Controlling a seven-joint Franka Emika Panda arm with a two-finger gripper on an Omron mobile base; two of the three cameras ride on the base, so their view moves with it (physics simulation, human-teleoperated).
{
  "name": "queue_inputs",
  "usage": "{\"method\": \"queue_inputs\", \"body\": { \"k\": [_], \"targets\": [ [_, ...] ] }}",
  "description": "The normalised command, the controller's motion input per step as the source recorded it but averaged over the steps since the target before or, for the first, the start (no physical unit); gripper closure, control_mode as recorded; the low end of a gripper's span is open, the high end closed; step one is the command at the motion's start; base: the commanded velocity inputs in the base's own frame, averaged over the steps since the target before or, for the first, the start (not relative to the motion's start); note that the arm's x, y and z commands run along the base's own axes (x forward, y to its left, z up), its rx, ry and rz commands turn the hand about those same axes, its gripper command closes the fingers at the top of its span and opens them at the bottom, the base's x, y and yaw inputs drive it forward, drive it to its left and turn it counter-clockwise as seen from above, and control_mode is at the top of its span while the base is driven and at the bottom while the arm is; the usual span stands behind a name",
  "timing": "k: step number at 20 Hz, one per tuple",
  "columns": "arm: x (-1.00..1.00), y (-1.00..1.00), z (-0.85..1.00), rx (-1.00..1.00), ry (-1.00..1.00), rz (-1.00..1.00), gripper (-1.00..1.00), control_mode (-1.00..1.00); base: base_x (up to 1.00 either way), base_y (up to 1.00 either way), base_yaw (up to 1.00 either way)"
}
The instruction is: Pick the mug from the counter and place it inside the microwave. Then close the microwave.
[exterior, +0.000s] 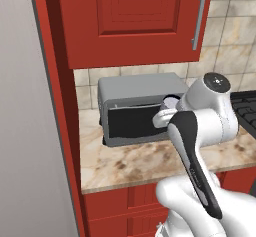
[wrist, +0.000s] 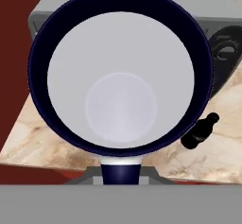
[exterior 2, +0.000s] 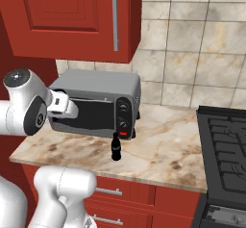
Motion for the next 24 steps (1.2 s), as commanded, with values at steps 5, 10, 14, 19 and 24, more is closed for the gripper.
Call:
{"method": "queue_inputs", "body": {
  "k": [5,10,14,19,24],
  "targets": [
    [-0.03,-0.43,0.11,0.0,0.0,0.0,1.0,-1.0,0.0,0.0,0.0],
    [-0.19,-0.2,0.0,0.0,0.06,-0.01,1.0,-1.0,0.0,0.0,0.0],
    [-0.16,-0.11,0.05,0.0,0.2,-0.02,1.0,-1.0,0.0,0.0,0.0],
    [-0.01,-0.12,0.0,0.0,0.13,-0.05,1.0,-1.0,0.0,0.0,0.0],
    [0.0,-0.01,0.0,-0.03,0.09,-0.09,1.0,-1.0,0.0,0.0,0.0]
  ]
}}
